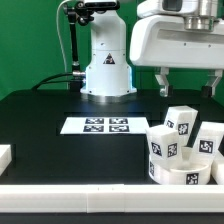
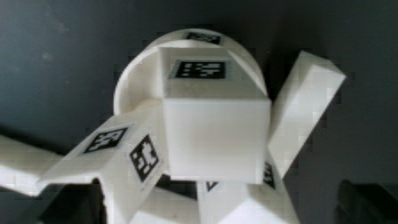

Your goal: Assemble stool

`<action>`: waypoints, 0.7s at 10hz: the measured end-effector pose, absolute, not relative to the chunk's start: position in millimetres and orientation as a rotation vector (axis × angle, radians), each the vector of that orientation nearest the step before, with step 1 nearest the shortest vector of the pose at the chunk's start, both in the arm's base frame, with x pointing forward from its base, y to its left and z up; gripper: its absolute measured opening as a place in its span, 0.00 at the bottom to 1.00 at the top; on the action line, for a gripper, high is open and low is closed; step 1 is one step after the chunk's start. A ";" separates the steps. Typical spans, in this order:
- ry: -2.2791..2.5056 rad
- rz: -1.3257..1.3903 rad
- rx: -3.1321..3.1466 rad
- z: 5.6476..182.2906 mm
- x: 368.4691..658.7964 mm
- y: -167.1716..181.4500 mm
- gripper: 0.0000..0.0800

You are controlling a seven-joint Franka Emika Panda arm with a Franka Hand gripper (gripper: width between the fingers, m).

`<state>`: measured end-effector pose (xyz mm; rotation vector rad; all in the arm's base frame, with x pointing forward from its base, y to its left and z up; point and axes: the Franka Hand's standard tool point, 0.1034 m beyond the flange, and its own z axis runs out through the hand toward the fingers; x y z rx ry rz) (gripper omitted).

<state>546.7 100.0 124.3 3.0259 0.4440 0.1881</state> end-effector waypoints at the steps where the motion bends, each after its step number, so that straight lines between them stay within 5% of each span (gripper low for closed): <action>1: 0.416 0.024 3.030 122.0 538.3 101.7 0.81; 5: 0.543 0.013 2.993 118.6 544.2 96.6 0.81; 7: 0.966 0.000 2.870 116.5 547.8 85.6 0.81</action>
Offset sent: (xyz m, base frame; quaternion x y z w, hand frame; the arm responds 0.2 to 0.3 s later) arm 0.0000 0.0000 0.0000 0.0000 0.0000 0.0000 1.0000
